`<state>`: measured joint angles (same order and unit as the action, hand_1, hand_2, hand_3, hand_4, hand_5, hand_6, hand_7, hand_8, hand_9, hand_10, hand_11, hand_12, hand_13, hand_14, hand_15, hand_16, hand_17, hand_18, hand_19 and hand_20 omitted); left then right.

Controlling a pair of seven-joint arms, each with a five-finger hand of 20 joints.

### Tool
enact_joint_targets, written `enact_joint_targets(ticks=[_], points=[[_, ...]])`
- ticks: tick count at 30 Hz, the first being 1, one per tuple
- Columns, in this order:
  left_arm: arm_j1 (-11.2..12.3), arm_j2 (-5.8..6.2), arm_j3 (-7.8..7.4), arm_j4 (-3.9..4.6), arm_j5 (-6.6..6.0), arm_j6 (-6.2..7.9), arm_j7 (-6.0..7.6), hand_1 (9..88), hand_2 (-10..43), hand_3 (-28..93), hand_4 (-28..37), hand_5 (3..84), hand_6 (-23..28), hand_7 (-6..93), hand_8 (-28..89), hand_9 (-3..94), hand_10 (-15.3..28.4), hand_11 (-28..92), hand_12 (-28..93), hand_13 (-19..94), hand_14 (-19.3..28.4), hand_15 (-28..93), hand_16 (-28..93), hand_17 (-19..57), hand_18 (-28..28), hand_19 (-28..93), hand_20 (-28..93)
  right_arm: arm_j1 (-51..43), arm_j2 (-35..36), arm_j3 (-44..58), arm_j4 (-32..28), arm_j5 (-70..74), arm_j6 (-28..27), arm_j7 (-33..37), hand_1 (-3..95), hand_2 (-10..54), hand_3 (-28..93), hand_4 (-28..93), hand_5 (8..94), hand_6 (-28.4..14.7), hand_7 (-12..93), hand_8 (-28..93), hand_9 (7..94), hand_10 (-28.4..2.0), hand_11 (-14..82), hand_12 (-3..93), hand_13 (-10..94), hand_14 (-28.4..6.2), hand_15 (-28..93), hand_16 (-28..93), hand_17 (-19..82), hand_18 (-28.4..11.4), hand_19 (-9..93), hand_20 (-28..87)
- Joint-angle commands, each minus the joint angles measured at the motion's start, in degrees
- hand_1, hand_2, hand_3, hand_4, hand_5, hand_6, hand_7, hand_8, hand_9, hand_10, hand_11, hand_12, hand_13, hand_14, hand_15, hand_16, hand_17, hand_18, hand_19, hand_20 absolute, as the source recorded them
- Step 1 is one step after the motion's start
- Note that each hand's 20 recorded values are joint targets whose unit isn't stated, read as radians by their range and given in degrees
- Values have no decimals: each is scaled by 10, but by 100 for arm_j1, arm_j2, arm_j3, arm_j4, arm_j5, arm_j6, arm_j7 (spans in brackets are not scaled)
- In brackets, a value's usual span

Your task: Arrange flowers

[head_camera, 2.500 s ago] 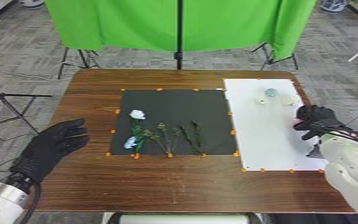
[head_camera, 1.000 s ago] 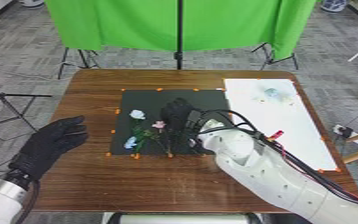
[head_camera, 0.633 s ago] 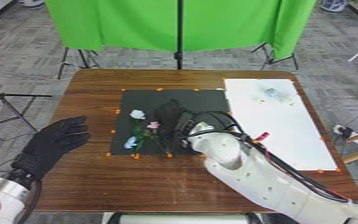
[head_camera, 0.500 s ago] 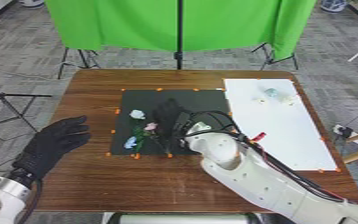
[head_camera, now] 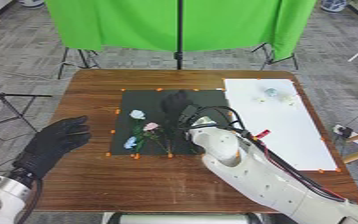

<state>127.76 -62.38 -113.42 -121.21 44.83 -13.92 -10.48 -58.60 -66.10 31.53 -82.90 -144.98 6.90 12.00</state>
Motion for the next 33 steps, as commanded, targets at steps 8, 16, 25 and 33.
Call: enact_joint_targets(ticks=[8, 16, 25, 33], points=[[247, -133, -96, -62, 32, 9, 2, 250, 17, 755, -283, 319, 57, 322, -158, 262, 141, 391, 136, 193, 162, 554, -65, -95, 230, 557, 86, 447, 1263, 641, 474, 439, -328, 1291, 241, -50, 931, -272, 327, -35, 333, -197, 308, -126, 301, 199, 261, -106, 448, 108, 137, -173, 600, 261], [288, -168, -113, -89, 39, 52, 27, 251, 18, 755, -283, 318, 57, 323, -159, 262, 141, 390, 136, 193, 162, 554, -65, -95, 229, 557, 86, 313, 1773, 1021, 463, 830, -760, 1800, 219, -64, 892, -282, 264, -56, 246, -150, 251, -122, 167, 201, 210, -127, 263, 119, 44, -218, 523, 142], [262, -179, -80, -86, 48, 46, 45, 251, 18, 755, -283, 318, 57, 323, -159, 262, 141, 390, 136, 193, 162, 555, -66, -95, 229, 557, 86, 30, 2099, 1345, 399, 828, -829, 2164, 227, -85, 898, -283, 259, -64, 234, -141, 252, -133, 170, 204, 238, -126, 280, 130, 54, -214, 542, 136], [314, -154, -109, -98, 22, 104, 64, 251, 18, 754, -283, 318, 58, 322, -159, 262, 142, 392, 136, 194, 162, 555, -66, -95, 229, 557, 86, -506, 2333, 1617, -24, 1044, 294, 1588, 227, -91, 894, -282, 301, -53, 257, -154, 315, -123, 237, 208, 304, -98, 357, 149, 77, -217, 566, 150]])
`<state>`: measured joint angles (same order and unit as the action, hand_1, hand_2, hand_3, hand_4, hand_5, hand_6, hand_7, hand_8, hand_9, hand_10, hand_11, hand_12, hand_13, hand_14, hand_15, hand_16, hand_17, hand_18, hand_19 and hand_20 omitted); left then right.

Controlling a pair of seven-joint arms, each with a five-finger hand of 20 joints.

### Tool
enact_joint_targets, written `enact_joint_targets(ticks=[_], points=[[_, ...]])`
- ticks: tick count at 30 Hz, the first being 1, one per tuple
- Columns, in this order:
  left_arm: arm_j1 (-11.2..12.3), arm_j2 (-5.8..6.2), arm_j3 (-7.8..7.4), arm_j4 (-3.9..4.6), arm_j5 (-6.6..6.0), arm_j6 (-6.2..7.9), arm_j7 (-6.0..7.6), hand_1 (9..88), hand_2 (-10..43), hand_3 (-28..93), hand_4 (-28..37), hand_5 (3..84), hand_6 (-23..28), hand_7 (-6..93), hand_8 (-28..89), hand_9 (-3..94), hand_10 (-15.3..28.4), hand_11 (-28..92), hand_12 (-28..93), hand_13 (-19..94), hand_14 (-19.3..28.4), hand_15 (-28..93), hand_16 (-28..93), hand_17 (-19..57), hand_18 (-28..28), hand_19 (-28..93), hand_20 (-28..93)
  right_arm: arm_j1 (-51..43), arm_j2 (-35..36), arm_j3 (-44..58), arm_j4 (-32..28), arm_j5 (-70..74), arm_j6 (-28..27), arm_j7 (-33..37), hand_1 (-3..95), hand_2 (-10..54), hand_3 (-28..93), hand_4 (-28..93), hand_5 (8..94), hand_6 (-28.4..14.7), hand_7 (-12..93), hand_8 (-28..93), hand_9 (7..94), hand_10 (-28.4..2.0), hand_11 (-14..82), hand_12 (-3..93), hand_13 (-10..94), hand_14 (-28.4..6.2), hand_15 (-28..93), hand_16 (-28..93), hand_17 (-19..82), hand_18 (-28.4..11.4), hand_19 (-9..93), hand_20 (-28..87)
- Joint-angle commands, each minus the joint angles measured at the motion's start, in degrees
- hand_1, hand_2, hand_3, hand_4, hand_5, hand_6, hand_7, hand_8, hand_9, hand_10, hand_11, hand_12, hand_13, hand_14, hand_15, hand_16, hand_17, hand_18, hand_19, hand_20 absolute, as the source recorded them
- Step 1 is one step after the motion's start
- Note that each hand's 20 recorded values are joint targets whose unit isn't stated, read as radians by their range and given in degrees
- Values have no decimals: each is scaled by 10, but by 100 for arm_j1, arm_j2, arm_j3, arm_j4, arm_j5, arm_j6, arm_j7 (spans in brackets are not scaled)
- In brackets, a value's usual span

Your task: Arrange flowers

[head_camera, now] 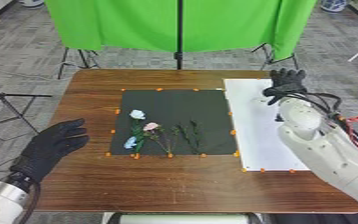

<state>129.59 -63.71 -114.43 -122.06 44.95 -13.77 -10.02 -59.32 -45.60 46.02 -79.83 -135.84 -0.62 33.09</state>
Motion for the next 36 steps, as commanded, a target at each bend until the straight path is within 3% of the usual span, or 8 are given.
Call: enact_joint_targets(ticks=[1, 3, 6, 8, 12, 19, 23, 36], points=[[114, -15, 1, -7, 5, 82, 18, 252, 18, 753, -283, 318, 58, 322, -158, 262, 142, 392, 136, 194, 162, 555, -66, -95, 229, 557, 86, -480, 266, 188, -387, 262, 1193, -576, 229, -93, 895, -282, 314, -49, 268, -162, 335, -117, 256, 203, 323, -93, 377, 146, 86, -215, 574, 157], [93, -30, 6, -5, 16, 41, -9, 251, 18, 754, -283, 319, 58, 322, -158, 263, 142, 392, 136, 194, 163, 554, -65, -95, 229, 557, 86, -477, 206, 135, -393, 201, 1370, -688, 237, -95, 898, -282, 370, -35, 291, -181, 394, -97, 297, 193, 392, -78, 431, 143, 109, -211, 597, 177], [42, -36, 26, 5, 25, -3, -27, 251, 18, 754, -283, 319, 58, 321, -158, 263, 142, 392, 136, 193, 163, 554, -65, -95, 229, 557, 86, -442, 158, 60, -308, 74, 1490, -727, 255, -95, 901, -282, 414, -21, 312, -197, 399, -95, 298, 186, 453, -62, 472, 145, 140, -197, 621, 192], [39, -39, 29, 4, 32, -22, -27, 251, 19, 753, -283, 319, 58, 322, -158, 263, 142, 392, 135, 193, 163, 554, -65, -95, 229, 557, 86, -407, 172, 4, -278, 135, 1517, -681, 269, -95, 902, -282, 442, -10, 326, -207, 466, -93, 338, 189, 487, -54, 491, 143, 160, -184, 635, 207], [92, -9, 13, -5, 15, -6, -2, 251, 19, 754, -283, 318, 58, 323, -158, 262, 142, 392, 135, 193, 162, 554, -65, -95, 229, 557, 86, -352, 226, -112, -175, -168, 1559, -555, 297, -95, 898, -283, 484, 2, 355, -219, 518, -92, 394, 201, 525, -48, 538, 157, 184, -175, 673, 232], [85, -33, 3, 3, 27, -26, -48, 251, 18, 755, -283, 319, 58, 322, -159, 263, 142, 393, 136, 193, 163, 554, -65, -95, 229, 557, 86, -407, 266, -209, -77, -744, 1191, -474, 314, -95, 886, -283, 554, 21, 428, -251, 549, -97, 530, 250, 550, -54, 641, 199, 200, -165, 705, 280], [112, 48, 29, 5, -9, 21, 10, 252, 18, 755, -283, 319, 58, 321, -158, 263, 143, 393, 135, 193, 163, 553, -65, -95, 229, 557, 86, -437, 257, -251, -28, -617, 1118, -450, 307, -95, 882, -283, 563, 24, 442, -257, 547, -97, 548, 264, 549, -57, 661, 210, 202, -164, 707, 292], [43, -21, 25, 23, 19, -40, -43, 251, 17, 754, -283, 318, 58, 322, -158, 262, 143, 390, 136, 193, 163, 554, -65, -95, 229, 557, 86, -435, 127, -309, 118, -708, 1080, -475, 301, -95, 851, -283, 562, 22, 442, -258, 544, -97, 555, 272, 546, -59, 668, 218, 205, -163, 705, 308]])
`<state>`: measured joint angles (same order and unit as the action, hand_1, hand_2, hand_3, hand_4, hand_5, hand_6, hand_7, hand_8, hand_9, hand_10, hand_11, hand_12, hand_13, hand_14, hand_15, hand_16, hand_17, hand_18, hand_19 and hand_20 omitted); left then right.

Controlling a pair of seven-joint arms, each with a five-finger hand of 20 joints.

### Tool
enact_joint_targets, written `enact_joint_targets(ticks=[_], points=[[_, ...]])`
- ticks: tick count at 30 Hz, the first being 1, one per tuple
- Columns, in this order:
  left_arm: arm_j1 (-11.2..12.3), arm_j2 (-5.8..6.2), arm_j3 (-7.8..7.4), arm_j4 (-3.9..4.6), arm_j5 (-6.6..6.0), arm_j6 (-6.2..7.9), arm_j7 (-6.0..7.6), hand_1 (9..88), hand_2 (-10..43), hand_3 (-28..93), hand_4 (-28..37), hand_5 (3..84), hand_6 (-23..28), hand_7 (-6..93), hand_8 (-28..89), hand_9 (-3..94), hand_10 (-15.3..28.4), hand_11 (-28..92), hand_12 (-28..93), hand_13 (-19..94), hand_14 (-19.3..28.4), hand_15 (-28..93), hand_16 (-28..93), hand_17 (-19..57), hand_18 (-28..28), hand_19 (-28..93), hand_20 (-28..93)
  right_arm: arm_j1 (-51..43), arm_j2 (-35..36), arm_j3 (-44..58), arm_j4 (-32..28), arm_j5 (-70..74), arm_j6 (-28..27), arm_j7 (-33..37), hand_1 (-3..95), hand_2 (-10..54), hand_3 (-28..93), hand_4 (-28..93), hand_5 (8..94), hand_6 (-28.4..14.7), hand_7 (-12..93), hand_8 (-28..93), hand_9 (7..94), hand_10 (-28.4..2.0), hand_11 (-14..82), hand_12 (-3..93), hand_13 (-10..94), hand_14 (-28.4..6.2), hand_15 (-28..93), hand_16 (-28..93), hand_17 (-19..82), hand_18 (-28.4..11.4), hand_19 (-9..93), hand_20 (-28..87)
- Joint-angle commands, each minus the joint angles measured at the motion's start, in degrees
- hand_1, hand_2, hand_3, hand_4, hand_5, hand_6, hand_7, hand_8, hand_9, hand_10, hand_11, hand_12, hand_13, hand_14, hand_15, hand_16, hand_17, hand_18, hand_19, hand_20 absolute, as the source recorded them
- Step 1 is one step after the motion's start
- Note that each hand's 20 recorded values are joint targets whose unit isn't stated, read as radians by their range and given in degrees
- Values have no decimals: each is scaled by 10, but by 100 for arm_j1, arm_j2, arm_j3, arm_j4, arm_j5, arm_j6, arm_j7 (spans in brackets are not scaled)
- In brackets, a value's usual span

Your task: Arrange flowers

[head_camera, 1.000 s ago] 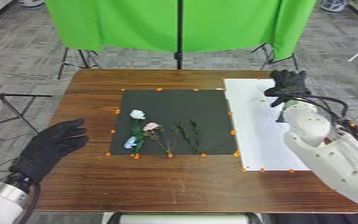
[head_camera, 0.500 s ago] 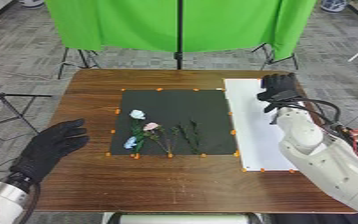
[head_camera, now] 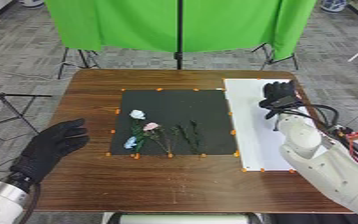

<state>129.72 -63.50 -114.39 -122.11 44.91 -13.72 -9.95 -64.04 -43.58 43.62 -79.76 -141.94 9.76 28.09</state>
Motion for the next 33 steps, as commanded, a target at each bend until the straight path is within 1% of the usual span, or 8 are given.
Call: enact_joint_targets(ticks=[1, 5, 6, 7, 10, 13, 22, 33], points=[[9, -50, 27, 36, 31, -54, -54, 251, 17, 754, -283, 318, 58, 322, -158, 262, 142, 390, 136, 193, 163, 554, -65, -95, 229, 557, 86, 61, -88, -99, 144, -123, 87, 43, 303, -95, 850, -283, 563, 22, 443, -258, 545, -96, 557, 272, 549, -58, 669, 217, 206, -162, 705, 309], [2, -66, 30, 35, 36, -72, -57, 251, 17, 755, -283, 318, 57, 323, -158, 262, 143, 391, 136, 193, 163, 553, -65, -95, 229, 557, 85, 107, -134, -165, 229, -141, 169, 13, 331, -95, 840, -283, 593, 29, 453, -248, 577, -87, 555, 274, 582, -52, 666, 220, 223, -162, 716, 318], [1, -65, 25, 30, 37, -71, -73, 251, 17, 755, -283, 318, 57, 323, -158, 263, 143, 391, 136, 193, 163, 553, -65, -95, 229, 557, 85, 99, -142, -176, 253, -160, 225, -4, 341, -95, 826, -283, 598, 30, 459, -202, 591, -82, 541, 292, 595, -49, 661, 226, 226, -162, 717, 322], [1, -70, 29, 29, 47, -57, -59, 251, 18, 754, -283, 318, 57, 323, -159, 262, 142, 391, 136, 193, 163, 553, -65, -95, 229, 556, 85, 112, -158, -194, 292, -191, 297, -20, 361, -95, 798, -283, 604, 29, 472, -144, 612, -72, 512, 323, 615, -45, 654, 234, 233, -163, 718, 328], [12, -74, 20, 22, 44, -61, -59, 250, 17, 756, -283, 318, 57, 324, -159, 262, 142, 392, 136, 193, 162, 553, -65, -95, 229, 556, 85, 102, -163, -229, 332, -151, 539, -53, 428, -95, 766, -282, 649, 29, 509, -122, 715, -47, 363, 451, 681, -29, 600, 307, 252, -162, 721, 340], [36, -79, 7, 17, 38, -54, -57, 251, 17, 755, -283, 318, 57, 323, -159, 262, 142, 392, 136, 193, 162, 553, -65, -95, 229, 557, 85, 91, -139, -232, 315, -169, 656, -121, 471, -95, 791, -283, 711, 34, 492, -115, 792, -38, 302, 492, 729, -21, 563, 365, 274, -162, 733, 348], [47, -72, 11, 15, 37, -32, -40, 251, 17, 755, -283, 318, 57, 322, -158, 262, 142, 392, 136, 194, 162, 554, -65, -95, 229, 556, 86, 109, -106, -221, 262, -219, 850, -201, 471, -95, 836, -283, 750, 29, 477, -111, 825, -40, 292, 507, 750, -23, 568, 385, 287, -166, 748, 359], [68, -86, 0, 8, 32, -33, -23, 251, 17, 755, -283, 318, 58, 321, -158, 262, 142, 392, 136, 193, 163, 554, -65, -95, 229, 556, 86, 202, -115, -192, -4, -128, 1561, -352, 451, -95, 882, -283, 735, 22, 520, -96, 836, -31, 307, 515, 768, -20, 587, 383, 305, -168, 765, 372]])
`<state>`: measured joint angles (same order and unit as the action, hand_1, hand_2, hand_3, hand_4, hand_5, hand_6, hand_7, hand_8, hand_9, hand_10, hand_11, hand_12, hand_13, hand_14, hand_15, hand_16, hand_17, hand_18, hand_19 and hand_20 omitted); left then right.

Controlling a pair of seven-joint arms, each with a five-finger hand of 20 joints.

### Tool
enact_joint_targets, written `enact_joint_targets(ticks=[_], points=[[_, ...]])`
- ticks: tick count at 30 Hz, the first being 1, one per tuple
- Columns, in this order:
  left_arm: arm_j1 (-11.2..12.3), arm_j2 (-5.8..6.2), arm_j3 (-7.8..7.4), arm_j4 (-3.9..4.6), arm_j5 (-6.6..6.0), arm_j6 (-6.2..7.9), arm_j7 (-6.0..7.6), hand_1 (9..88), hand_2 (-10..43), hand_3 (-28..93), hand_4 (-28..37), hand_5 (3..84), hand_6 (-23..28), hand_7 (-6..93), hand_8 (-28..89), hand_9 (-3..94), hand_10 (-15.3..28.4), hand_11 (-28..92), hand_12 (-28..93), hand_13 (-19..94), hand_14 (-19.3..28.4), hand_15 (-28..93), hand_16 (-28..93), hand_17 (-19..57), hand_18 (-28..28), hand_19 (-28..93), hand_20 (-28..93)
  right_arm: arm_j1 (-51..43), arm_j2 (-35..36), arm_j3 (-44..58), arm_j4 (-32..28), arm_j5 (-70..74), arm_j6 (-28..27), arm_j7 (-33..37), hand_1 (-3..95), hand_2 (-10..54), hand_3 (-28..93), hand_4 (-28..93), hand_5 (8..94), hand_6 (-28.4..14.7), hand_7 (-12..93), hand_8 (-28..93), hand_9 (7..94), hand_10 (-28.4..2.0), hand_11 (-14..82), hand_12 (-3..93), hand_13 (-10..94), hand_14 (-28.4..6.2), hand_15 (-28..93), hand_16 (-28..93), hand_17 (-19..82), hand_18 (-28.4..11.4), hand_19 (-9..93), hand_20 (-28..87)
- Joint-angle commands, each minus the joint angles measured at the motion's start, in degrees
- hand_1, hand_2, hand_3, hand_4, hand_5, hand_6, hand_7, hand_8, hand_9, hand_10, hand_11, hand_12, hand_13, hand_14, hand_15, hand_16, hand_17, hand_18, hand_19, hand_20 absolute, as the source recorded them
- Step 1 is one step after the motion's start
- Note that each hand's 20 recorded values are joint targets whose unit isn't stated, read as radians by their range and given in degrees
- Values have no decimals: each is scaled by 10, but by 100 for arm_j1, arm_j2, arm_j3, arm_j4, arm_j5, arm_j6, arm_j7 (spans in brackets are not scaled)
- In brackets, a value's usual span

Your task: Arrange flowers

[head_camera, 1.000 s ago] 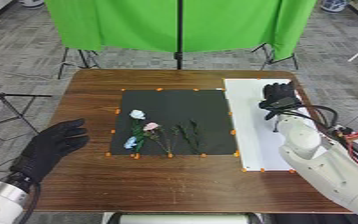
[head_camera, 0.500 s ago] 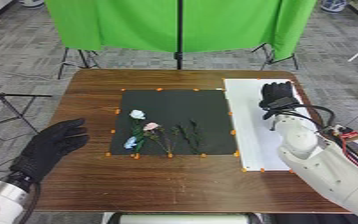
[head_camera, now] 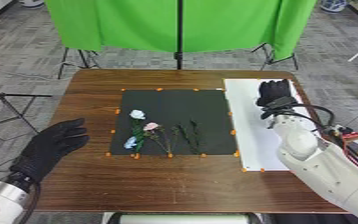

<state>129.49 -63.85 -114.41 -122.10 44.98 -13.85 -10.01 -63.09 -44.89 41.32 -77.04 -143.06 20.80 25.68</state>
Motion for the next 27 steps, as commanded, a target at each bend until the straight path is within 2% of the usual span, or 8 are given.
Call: enact_joint_targets(ticks=[1, 8, 12, 18, 19, 27], points=[[86, -48, 6, 9, 32, -29, -14, 250, 17, 755, -283, 319, 58, 321, -158, 262, 142, 392, 136, 193, 163, 554, -65, -95, 229, 556, 86, 94, 28, 56, -348, 30, 479, -124, 449, -95, 886, -282, 730, 21, 532, -98, 836, -31, 308, 516, 768, -21, 589, 382, 311, -165, 765, 374], [96, -64, -6, 3, 35, -30, -27, 251, 17, 755, -283, 318, 57, 322, -157, 262, 142, 391, 135, 194, 162, 554, -66, -95, 229, 556, 86, -30, 80, 67, -1118, 252, 340, -462, 446, -95, 888, -275, 719, 16, 559, -106, 838, -32, 307, 520, 768, -24, 593, 381, 316, -162, 762, 379], [89, -70, 6, 9, 39, -48, -32, 250, 17, 755, -283, 318, 57, 321, -158, 262, 141, 391, 135, 193, 163, 554, -65, -95, 229, 556, 86, 47, -13, -141, -1448, 307, 92, -954, 446, -95, 887, -274, 716, 16, 565, -109, 837, -32, 306, 522, 767, -25, 594, 380, 315, -161, 760, 382], [26, -53, 49, 33, 38, -67, -49, 251, 17, 755, -283, 318, 58, 321, -158, 262, 141, 391, 136, 194, 162, 554, -65, -95, 229, 557, 86, 331, -308, -562, -1663, 445, -222, -1512, 448, -95, 885, -277, 711, 15, 571, -111, 835, -33, 304, 523, 765, -24, 595, 379, 314, -160, 757, 384], [33, -18, 60, 32, 17, -42, -48, 251, 17, 755, -283, 318, 58, 321, -158, 262, 141, 391, 136, 194, 162, 553, -65, -94, 229, 557, 86, 333, -354, -594, -1693, 447, -282, -1585, 448, -95, 885, -277, 710, 15, 573, -112, 835, -33, 304, 522, 763, -25, 595, 379, 314, -159, 756, 384], [25, -29, 69, 42, 23, -37, -55, 251, 18, 754, -283, 318, 57, 322, -158, 261, 142, 391, 136, 193, 162, 554, -65, -95, 229, 557, 86, 447, -604, -1049, -1850, 524, -602, -1872, 446, -95, 884, -276, 705, 15, 580, -116, 833, -34, 304, 522, 760, -25, 598, 375, 313, -157, 753, 385]])
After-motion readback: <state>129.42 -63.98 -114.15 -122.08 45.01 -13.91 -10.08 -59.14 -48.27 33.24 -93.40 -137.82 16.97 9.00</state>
